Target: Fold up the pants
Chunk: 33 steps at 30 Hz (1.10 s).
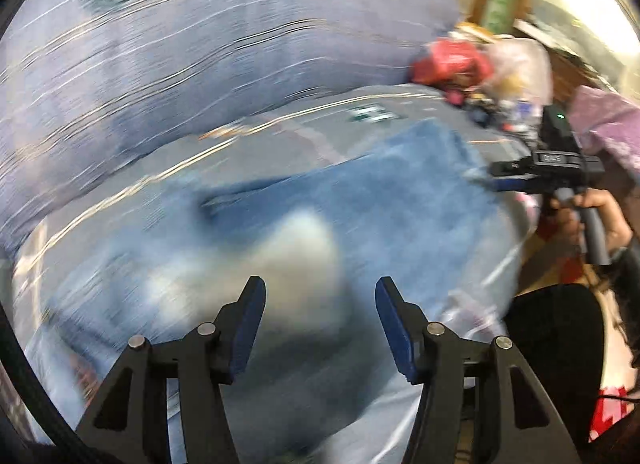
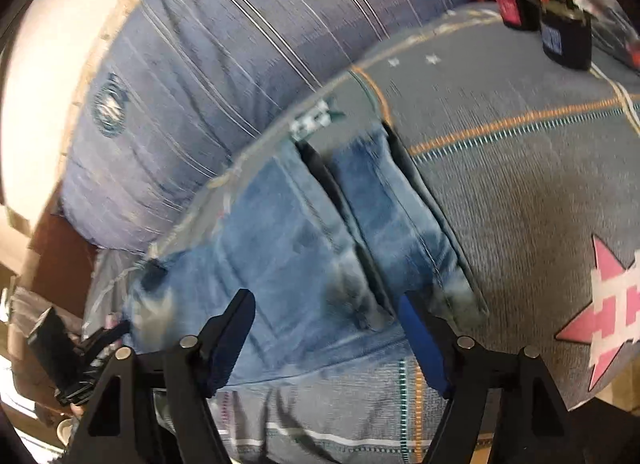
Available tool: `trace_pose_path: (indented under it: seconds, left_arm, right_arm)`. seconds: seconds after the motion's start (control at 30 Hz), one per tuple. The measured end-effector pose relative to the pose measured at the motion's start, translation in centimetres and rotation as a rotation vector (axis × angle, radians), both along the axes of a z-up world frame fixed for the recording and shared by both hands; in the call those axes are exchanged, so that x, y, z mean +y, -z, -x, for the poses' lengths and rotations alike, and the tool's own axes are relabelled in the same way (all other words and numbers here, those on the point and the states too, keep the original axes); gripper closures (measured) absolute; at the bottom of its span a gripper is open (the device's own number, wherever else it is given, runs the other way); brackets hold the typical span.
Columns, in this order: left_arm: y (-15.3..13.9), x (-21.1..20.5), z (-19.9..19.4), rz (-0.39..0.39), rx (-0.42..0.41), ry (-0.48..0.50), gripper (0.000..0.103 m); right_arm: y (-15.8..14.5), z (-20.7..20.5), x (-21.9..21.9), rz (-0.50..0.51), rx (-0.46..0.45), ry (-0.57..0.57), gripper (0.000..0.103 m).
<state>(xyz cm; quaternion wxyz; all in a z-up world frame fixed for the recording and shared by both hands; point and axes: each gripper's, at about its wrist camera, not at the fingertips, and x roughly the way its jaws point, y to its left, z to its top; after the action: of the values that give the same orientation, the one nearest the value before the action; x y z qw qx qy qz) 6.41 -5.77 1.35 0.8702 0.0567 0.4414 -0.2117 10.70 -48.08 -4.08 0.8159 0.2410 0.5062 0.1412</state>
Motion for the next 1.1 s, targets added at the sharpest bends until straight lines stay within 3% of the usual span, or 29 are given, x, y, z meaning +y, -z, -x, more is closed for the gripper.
trace_pose_path:
  seconds: [0.07,0.13,0.17,0.23,0.3,0.4,0.47,0.57,0.67,0.73,0.83,0.9,1.0,1.1]
  left_arm:
    - [0.9,1.8,0.0,0.001,0.012,-0.050,0.045]
    - [1.5,2.7,0.4,0.016,0.021,-0.079,0.045]
    - [1.8,3.0,0.3,0.016,0.022,-0.086,0.045]
    - [2.1,3.2,0.3,0.018,0.027,-0.097,0.045]
    - [2.4,2.5,0.1,0.028,0.031,-0.088,0.045]
    - [2.5,0.4,0.5,0.002,0.009,-0.044,0.045]
    - [3.7,-1.1,0.4,-0.020,0.035,-0.018,0.045]
    - [6.2,-2.5,0.4,-0.069,0.080,-0.002,0.045]
    - [6.8,-3.5,1.0,-0.132,0.034,0.015,0.044]
    - [6.4,-3.4,0.9,-0.115,0.057,0.016,0.044]
    - [4.3,-2.0,1.4,-0.032,0.051,0.012,0.044]
    - [2.8,-0.5,1.7,-0.015,0.013,-0.015,0.044]
    - [1.9,1.5,1.3,-0.020,0.006,-0.061,0.044]
    - [2.3,3.3,0.5,-0.080,0.006,-0.136,0.044]
  right_arm:
    - [1.5,-0.6,0.5,0.003,0.051,0.010,0.038]
    - [1.4,-0.7,1.4,0.066,0.033,0.023,0.054]
    - [1.0,-0.7,1.9,0.123,0.024,0.023,0.084]
    - [0.3,-0.5,2.6,0.126,0.000,0.013,0.084]
    - [-2.2,0.2,3.7,0.224,-0.107,-0.001,0.084]
    - [-5.9,1.6,3.3,0.285,-0.234,0.052,0.084]
    - [-7.3,2.5,2.6,0.352,-0.275,0.106,0.084]
    - [-5.6,3.7,0.6,0.395,-0.209,0.155,0.084]
    - [-0.7,3.6,-0.3,0.422,-0.100,0.117,0.083]
    - [0.2,4.1,-0.1,0.440,-0.139,0.104,0.076]
    - [-0.8,4.1,-1.2,0.395,-0.129,0.146,0.063]
    - [-2.3,4.0,-2.0,0.394,-0.177,0.178,0.032]
    - [-3.8,1.9,-1.3,0.396,-0.230,0.186,0.032]
    - [-4.0,-1.9,-0.5,0.355,-0.241,0.136,0.032]
